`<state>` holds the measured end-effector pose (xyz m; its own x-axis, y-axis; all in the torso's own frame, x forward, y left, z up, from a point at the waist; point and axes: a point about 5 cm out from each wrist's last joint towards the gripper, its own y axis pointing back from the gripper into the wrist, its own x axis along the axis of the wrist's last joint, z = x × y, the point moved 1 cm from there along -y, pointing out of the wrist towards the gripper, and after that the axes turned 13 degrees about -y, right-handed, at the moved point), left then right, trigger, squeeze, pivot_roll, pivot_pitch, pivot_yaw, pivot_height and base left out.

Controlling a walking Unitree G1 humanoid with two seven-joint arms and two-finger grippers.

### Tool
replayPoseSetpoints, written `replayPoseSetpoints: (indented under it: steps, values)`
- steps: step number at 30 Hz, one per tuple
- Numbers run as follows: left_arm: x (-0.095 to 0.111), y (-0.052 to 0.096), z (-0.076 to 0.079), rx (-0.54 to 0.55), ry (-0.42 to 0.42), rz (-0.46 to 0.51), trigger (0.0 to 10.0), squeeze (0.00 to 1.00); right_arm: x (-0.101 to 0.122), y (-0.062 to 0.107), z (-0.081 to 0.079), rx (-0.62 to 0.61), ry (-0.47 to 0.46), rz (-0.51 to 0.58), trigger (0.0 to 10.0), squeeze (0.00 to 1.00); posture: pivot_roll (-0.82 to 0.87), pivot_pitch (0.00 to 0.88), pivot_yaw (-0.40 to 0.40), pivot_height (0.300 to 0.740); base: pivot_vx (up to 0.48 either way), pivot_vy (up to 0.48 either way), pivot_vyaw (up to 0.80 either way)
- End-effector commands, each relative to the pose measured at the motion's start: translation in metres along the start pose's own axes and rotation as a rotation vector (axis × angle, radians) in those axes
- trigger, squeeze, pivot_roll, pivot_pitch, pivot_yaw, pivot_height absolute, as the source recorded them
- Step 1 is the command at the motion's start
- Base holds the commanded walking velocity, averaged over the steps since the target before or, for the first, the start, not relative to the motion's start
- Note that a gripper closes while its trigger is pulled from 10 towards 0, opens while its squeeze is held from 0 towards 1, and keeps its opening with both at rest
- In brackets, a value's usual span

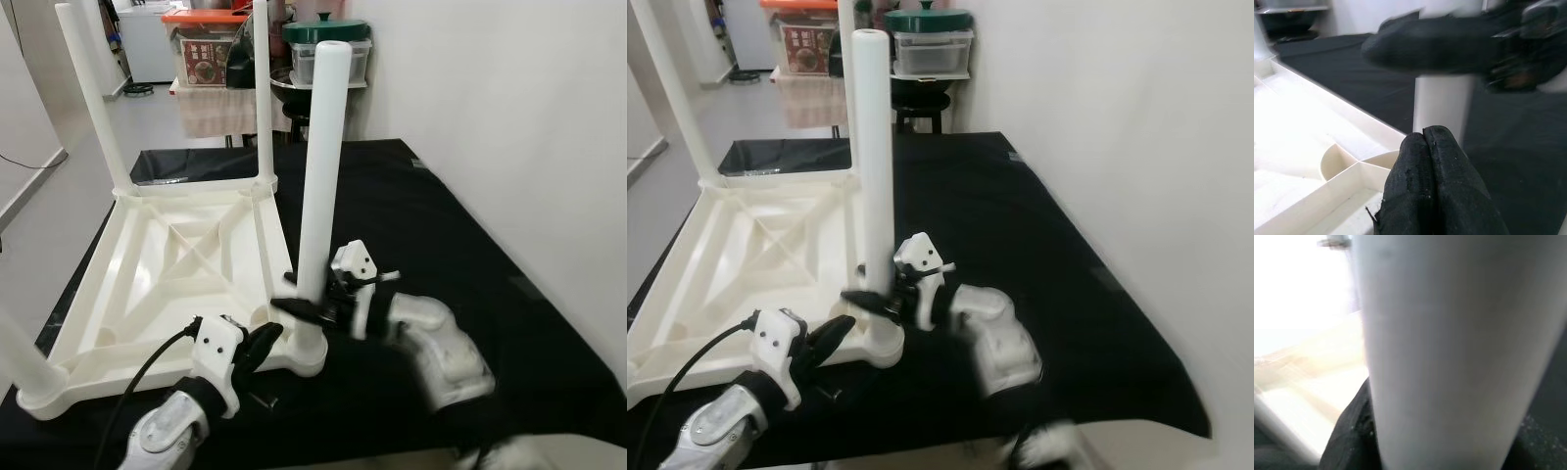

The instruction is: Building children table

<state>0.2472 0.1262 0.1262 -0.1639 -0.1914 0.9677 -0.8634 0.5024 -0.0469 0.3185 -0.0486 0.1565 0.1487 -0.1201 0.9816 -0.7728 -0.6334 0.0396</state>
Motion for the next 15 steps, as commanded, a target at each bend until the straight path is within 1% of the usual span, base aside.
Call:
replayPoseSetpoints:
  steps: [1,2,3,4,5,7,8,11,12,13,14,15]
  values:
    - [-0.002,0.001,-0.003,0.001,0.006,-0.013,10.0,0.0,-0.009,0.002,0.007,-0.168,0.038,-0.048,0.0,0.0,-0.02,0.0,-0.005,0.74,0.0,0.0,0.0]
    - [-0.003,0.001,-0.003,0.002,0.008,-0.013,10.0,0.0,-0.012,0.001,0.011,-0.157,0.001,-0.066,0.0,0.0,-0.02,0.0,-0.005,0.74,0.0,0.0,0.0]
    - [-0.003,0.001,-0.004,0.003,0.008,-0.013,10.0,0.0,-0.013,0.001,0.016,-0.174,-0.05,-0.071,0.0,0.0,-0.02,0.0,-0.005,0.74,0.0,0.0,0.0]
    - [-0.003,0.0,-0.004,-0.004,0.006,-0.013,10.0,0.0,-0.014,-0.001,0.016,-0.173,-0.051,-0.074,0.0,0.0,0.01,0.0,-0.029,0.74,0.0,0.0,0.0]
    - [-0.003,0.0,-0.004,-0.004,0.006,-0.013,10.0,0.0,-0.014,-0.001,0.016,-0.173,-0.051,-0.074,0.0,0.0,0.01,0.0,-0.029,0.74,0.0,0.0,0.0]
    - [-0.003,-0.001,-0.003,-0.003,0.001,-0.013,10.0,0.0,-0.014,-0.002,0.011,-0.148,-0.014,-0.08,0.0,0.0,0.01,0.0,-0.024,0.74,0.0,0.0,0.0]
    - [-0.003,-0.001,-0.003,0.002,0.0,-0.013,10.0,0.0,-0.014,-0.001,0.009,-0.153,-0.009,-0.087,0.0,0.0,0.01,0.0,-0.029,0.74,0.0,0.0,0.0]
    - [-0.003,-0.001,-0.003,0.002,0.0,-0.013,10.0,0.0,-0.014,-0.001,0.009,-0.153,-0.009,-0.087,0.0,0.0,0.01,0.0,-0.029,0.74,0.0,0.0,0.0]
    - [-0.003,-0.001,-0.003,0.006,0.0,-0.013,10.0,0.0,-0.015,0.0,0.009,-0.171,-0.025,-0.093,3.1,0.0,0.01,0.0,-0.028,0.74,0.0,0.0,0.0]
    - [-0.003,-0.001,-0.003,0.006,0.0,-0.013,10.0,0.0,-0.015,0.0,0.009,-0.171,-0.025,-0.093,3.1,0.0,0.01,0.0,-0.028,0.74,0.0,0.0,0.0]
    - [-0.003,-0.002,-0.002,0.005,0.001,-0.013,10.0,0.0,-0.013,-0.001,0.004,-0.11,-0.069,-0.092,10.0,1.0,0.01,0.0,-0.03,0.74,0.0,0.0,0.0]
    - [-0.003,-0.002,-0.002,0.005,0.001,-0.013,10.0,0.0,-0.013,-0.001,0.004,-0.11,-0.069,-0.092,10.0,1.0,0.01,0.0,-0.03,0.74,0.0,0.0,0.0]
